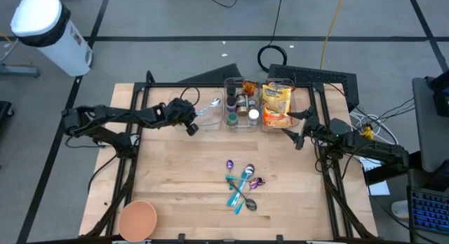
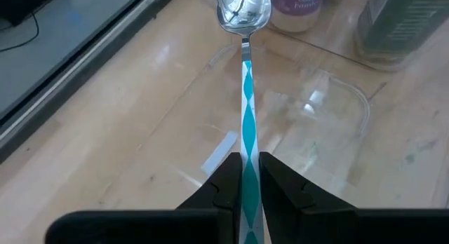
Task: Pick & Place Food Item
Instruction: Put the blue and white spoon into the left transparent bin, then put the blue and violet spoon into the left transparent bin
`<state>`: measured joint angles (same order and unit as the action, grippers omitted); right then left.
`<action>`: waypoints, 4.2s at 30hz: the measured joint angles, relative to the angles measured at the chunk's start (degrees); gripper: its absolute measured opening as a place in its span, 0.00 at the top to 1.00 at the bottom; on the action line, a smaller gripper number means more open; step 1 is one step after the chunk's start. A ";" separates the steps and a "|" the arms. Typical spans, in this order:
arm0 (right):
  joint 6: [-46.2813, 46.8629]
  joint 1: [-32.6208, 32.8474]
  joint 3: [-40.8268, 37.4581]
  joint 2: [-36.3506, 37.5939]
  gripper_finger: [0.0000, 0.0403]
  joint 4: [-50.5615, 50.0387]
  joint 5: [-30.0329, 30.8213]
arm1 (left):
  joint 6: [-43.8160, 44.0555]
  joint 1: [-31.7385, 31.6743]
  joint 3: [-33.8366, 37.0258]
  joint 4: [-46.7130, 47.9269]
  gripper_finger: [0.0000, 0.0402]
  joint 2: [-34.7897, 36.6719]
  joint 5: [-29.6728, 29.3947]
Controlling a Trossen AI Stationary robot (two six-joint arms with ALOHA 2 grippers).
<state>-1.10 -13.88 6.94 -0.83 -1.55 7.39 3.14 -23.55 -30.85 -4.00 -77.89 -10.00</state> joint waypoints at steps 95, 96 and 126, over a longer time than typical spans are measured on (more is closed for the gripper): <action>0.00 0.02 0.02 0.01 0.14 -0.03 -0.02 | 29.54 34.02 -51.19 31.17 0.23 -38.95 2.04; 0.00 0.02 0.02 0.01 0.14 -0.01 0.01 | 30.60 33.94 -51.19 31.02 0.23 -39.42 2.03; 0.00 0.02 0.02 0.01 0.14 -0.01 0.01 | 29.40 31.08 -51.02 37.02 0.83 -41.90 -1.45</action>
<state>-1.10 -13.87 6.96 -0.82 -1.56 7.40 32.54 7.53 -81.87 33.02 -119.79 -11.45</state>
